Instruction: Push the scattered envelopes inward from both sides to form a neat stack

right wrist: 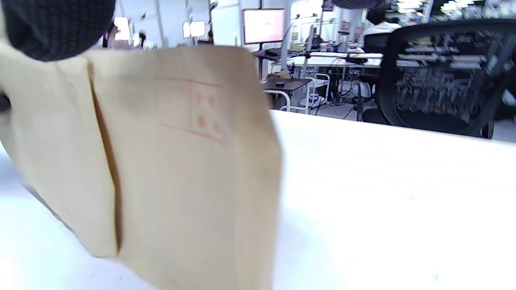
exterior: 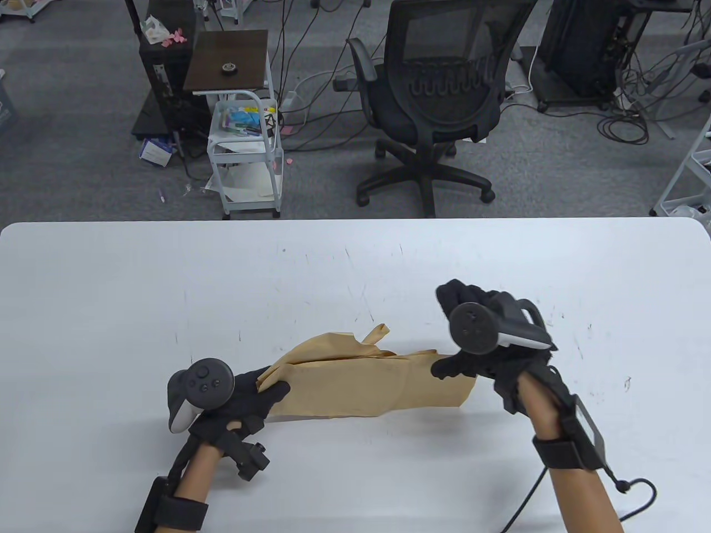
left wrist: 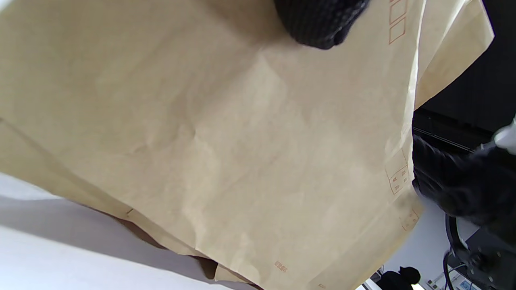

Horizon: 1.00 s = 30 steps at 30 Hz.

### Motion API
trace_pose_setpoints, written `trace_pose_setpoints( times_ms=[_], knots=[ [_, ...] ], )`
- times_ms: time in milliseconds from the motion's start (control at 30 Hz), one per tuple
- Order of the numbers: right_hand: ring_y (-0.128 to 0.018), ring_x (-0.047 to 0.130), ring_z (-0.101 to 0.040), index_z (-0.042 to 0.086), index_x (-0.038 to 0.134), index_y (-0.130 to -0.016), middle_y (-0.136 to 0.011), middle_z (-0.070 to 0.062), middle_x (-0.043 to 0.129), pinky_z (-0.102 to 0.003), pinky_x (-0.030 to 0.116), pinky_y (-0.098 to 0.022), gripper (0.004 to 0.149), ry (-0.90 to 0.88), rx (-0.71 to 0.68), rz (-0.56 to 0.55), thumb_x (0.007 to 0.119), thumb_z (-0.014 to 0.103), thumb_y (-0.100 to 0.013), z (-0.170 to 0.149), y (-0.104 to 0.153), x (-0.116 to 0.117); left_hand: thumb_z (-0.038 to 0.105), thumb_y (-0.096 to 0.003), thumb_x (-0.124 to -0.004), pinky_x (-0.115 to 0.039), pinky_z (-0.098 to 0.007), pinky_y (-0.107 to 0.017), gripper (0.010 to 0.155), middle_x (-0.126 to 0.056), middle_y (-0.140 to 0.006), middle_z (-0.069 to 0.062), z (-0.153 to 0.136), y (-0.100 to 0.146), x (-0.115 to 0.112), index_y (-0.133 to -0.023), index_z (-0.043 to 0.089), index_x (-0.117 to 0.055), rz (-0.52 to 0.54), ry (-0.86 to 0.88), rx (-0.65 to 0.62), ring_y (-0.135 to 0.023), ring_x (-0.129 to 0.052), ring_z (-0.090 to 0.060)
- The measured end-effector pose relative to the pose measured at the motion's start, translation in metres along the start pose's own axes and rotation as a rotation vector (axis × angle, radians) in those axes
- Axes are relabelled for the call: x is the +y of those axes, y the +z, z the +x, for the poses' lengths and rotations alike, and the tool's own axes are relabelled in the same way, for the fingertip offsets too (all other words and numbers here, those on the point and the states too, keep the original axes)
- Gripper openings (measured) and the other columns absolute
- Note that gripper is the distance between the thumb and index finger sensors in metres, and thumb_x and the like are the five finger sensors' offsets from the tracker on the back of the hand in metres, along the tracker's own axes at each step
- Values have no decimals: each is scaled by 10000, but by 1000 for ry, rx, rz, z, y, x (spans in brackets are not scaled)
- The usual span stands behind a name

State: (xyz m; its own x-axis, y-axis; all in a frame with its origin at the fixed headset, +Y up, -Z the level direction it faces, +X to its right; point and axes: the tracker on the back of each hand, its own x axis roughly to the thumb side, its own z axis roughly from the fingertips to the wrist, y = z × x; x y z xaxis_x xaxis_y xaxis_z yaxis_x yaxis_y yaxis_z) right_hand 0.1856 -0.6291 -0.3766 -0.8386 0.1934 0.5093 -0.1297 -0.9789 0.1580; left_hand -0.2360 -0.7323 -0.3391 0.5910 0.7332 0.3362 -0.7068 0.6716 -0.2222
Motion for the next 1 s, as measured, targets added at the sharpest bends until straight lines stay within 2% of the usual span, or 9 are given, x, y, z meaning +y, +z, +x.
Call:
trace_pose_setpoints(
  times_ms=[100,200,300,367,433,533,767,900,1000],
  knots=[
    [-945,226,-742,-143,-18,-1011,-1087,-455,58,-825,261,-635,1243,-202,6,7,765,579,-369,-32,30,17,341,-471,-738,-734,-591,-654,440,-961,-823,-25,0,0,0,-909,329,-782,1,10,3,-685,-1001,-288],
    [-929,204,-754,-164,-23,-978,-1058,-468,5,-827,256,-627,1243,-311,12,107,779,568,-373,-49,43,58,339,-471,-737,-720,-596,-664,438,-953,-833,-22,0,-1,-2,-906,336,-782,-18,28,-4,-700,-991,-290],
    [-917,217,-757,-184,-96,-941,-1032,-481,-6,-826,276,-615,1288,-306,5,173,777,569,-368,-48,34,95,337,-474,-738,-692,-612,-680,441,-936,-856,-29,0,-1,-5,-913,332,-778,-80,76,-44,-743,-964,-308],
    [-918,274,-743,-181,-6,-957,-1045,-476,68,-823,303,-607,1233,-340,-33,113,783,563,-369,-38,24,108,343,-483,-740,-652,-636,-697,451,-905,-898,-40,1,-2,-10,-933,325,-761,-164,121,-70,-818,-913,-339],
    [-935,407,-693,-159,67,-1001,-1087,-423,253,-814,360,-603,1190,-372,-88,56,791,548,-374,-21,13,112,365,-493,-739,-608,-667,-711,481,-852,-955,-60,1,-3,-17,-971,321,-718,-240,138,-86,-886,-852,-374],
    [-942,470,-656,-153,107,-1007,-1093,-394,328,-802,387,-610,1149,-404,-118,-14,786,533,-383,6,3,113,405,-488,-749,-592,-673,-720,548,-800,-1004,-70,4,-5,-23,-1018,300,-655,-257,116,-105,-921,-817,-383],
    [-927,411,-678,-188,23,-964,-1072,-425,247,-788,370,-618,1138,-446,-102,61,757,497,-427,30,-1,127,379,-484,-758,-614,-660,-711,517,-825,-983,-80,4,-5,-35,-990,292,-699,-217,202,-98,-906,-834,-388],
    [-917,352,-705,-190,4,-958,-1061,-445,198,-798,342,-615,1153,-458,-112,-6,771,488,-427,18,5,107,354,-479,-760,-699,-620,-673,449,-928,-874,-59,10,-5,-31,-924,292,-776,-109,204,-79,-778,-952,-337],
    [-908,361,-715,-178,45,-982,-1064,-452,224,-808,340,-604,1138,-387,-176,-204,774,493,-424,22,16,71,349,-479,-762,-703,-618,-669,446,-935,-865,-53,14,-6,-32,-921,292,-780,-96,201,-83,-766,-961,-335]
  ],
)
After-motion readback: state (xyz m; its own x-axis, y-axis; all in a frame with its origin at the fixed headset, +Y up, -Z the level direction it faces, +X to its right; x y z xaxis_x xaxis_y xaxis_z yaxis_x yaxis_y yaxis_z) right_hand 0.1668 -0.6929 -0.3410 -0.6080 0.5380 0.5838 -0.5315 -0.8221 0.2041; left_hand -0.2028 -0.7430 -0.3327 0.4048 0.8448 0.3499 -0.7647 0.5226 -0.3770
